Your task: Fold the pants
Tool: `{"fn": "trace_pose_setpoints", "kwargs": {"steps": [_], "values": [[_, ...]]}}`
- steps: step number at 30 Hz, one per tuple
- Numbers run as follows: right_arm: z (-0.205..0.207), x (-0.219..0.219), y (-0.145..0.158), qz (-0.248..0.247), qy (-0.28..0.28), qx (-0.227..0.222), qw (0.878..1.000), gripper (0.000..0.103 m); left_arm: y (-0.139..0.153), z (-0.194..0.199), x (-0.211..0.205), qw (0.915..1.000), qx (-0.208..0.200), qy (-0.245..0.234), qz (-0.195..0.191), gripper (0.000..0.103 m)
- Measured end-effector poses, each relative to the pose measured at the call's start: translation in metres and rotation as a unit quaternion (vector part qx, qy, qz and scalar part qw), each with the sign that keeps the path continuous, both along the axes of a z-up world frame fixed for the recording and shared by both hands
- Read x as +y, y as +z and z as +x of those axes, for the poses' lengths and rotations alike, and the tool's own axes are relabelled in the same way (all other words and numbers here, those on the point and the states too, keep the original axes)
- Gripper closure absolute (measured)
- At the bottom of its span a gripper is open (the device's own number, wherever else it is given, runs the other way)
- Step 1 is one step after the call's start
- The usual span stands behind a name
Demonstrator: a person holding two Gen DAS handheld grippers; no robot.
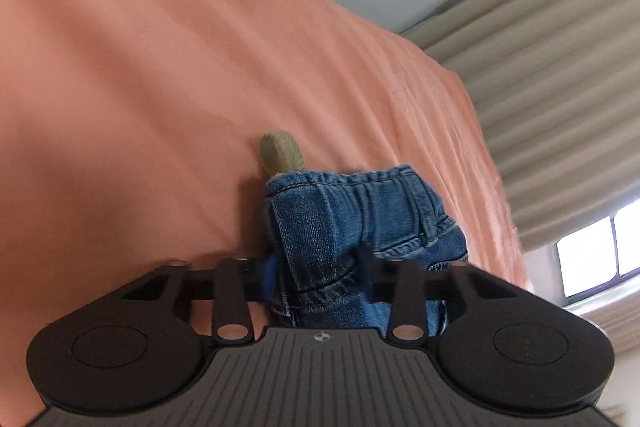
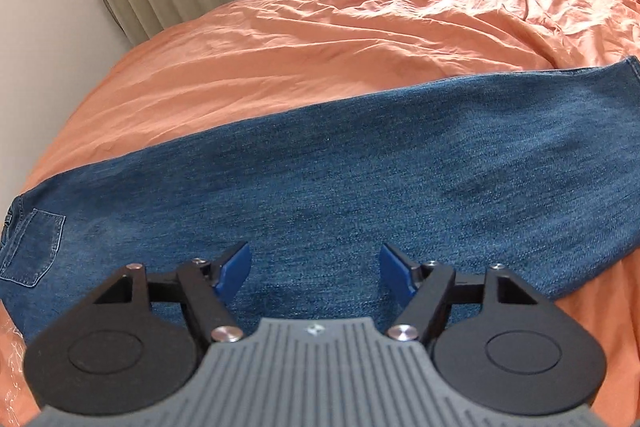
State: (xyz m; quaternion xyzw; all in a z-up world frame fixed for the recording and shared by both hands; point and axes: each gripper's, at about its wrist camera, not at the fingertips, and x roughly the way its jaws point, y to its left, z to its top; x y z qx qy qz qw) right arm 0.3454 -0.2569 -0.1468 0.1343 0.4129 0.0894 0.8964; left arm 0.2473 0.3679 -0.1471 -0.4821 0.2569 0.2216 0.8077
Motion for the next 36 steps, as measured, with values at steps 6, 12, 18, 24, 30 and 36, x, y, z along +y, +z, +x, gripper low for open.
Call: {"fn": "trace_pose_setpoints", "kwargs": {"steps": [6,12,18,24,30,36], "values": [[0.001,-0.007,-0.001,0.005,-0.003,0.006,1.0,0.039,0.076,0.027,-0.038,0.9809,0.019,-0.075,0.179,0.082],[0.004,-0.018,-0.006,0.008,-0.017,0.016,1.0,0.04,0.012,0.058,-0.026,0.975,0.128,-0.056,0.173,0.082],[0.008,-0.027,-0.007,0.03,-0.027,0.025,0.999,0.039,0.013,0.066,-0.028,0.9637,0.175,-0.057,0.193,0.036],[-0.003,-0.054,0.003,0.083,-0.062,0.021,0.994,0.038,0.074,0.053,-0.068,0.9458,0.158,-0.124,0.255,0.032],[-0.022,-0.124,0.008,0.163,-0.161,0.025,0.973,0.041,0.134,0.049,-0.143,0.9258,0.106,-0.217,0.291,0.035],[-0.037,-0.204,0.008,0.222,-0.252,0.04,0.941,0.062,0.16,0.055,-0.232,0.9,0.072,-0.309,0.299,0.044]]}}
